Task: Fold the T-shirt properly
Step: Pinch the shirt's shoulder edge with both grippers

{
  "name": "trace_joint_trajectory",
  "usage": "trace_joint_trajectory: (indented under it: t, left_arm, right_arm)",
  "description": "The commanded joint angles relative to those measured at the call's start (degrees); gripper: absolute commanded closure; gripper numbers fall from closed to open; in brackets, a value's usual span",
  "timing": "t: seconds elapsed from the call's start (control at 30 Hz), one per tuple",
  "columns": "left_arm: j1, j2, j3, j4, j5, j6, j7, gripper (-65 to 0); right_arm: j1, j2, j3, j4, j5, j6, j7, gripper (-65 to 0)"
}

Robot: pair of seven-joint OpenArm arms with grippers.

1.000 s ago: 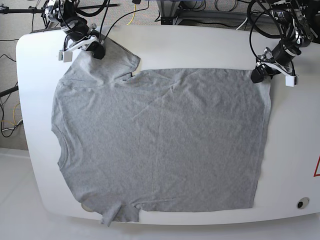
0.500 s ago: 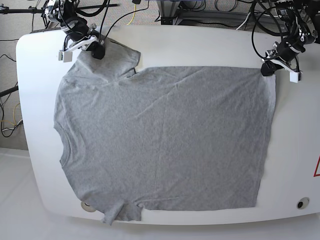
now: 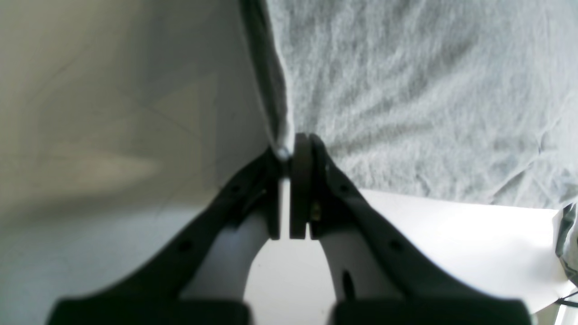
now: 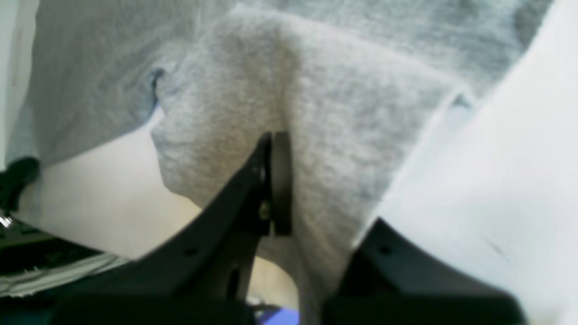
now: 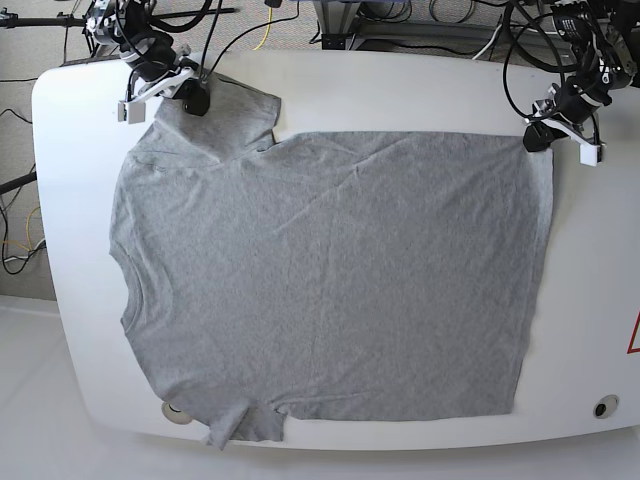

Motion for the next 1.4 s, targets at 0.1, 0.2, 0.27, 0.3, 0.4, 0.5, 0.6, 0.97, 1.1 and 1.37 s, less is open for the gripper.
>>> trace_joint_trajectory:
  t: [0.1, 0.2, 0.27, 0.3, 0.4, 0.5, 0.6, 0.97, 1.1, 1.37]
  left_arm:
    - [3.56, -0.75, -0.45, 6.09, -0.99, -0.3, -0.85, 0.0]
    - [5.06, -0.57, -0.45, 8.37, -0.99, -0.3, -0.85, 0.0]
    - [6.73, -0.48, -0.45, 10.22, -0.99, -0.3, -0.85, 0.0]
    - [7.25, -0.48, -0.45, 10.84, -0.99, -0.3, -0.85, 0.0]
    - [8.66, -0.39, -0.36, 12.33, -0.99, -0.3, -0.85, 0.0]
    - [9.36, -0.39, -0.36, 13.3, -0.99, -0.39, -0.85, 0.0]
    - [9.28, -0.39, -0.45, 14.0, -0.99, -0.39, -0.85, 0.0]
    - [4.35, -0.57, -0.45, 14.35, -1.08, -0.3, -0.85, 0.0]
    - [0.66, -0.57, -0.45, 14.35, -1.08, -0.12, -0.85, 0.0]
    - [-5.58, -0.48, -0.45, 14.26, -0.73, 0.05, -0.85, 0.0]
  right_arm:
    - [-4.1, 1.05, 0.35, 4.36, -0.05, 2.52, -0.15, 0.0]
    - [-5.51, 1.14, 0.35, 6.38, -0.13, 3.84, -0.06, 0.0]
    - [-6.39, 1.67, 0.35, 7.7, -0.13, 5.07, -0.06, 0.0]
    - [-6.74, 1.93, 0.35, 8.14, -0.13, 5.51, -0.06, 0.0]
    - [-7.53, 2.29, 0.35, 9.28, -0.13, 6.66, -0.06, 0.0]
    - [-8.06, 2.29, 0.35, 10.78, -0.13, 6.88, -0.06, 0.0]
    - [-8.06, 2.29, 0.35, 12.36, -0.13, 6.88, -0.06, 0.0]
    - [-2.96, 2.29, 0.27, 15.52, -0.13, 6.88, -0.06, 0.0]
    - [0.38, 2.29, 0.27, 15.35, -0.13, 6.66, -0.06, 0.0]
    - [6.71, 2.29, 0.27, 15.26, -0.13, 6.48, -0.06, 0.0]
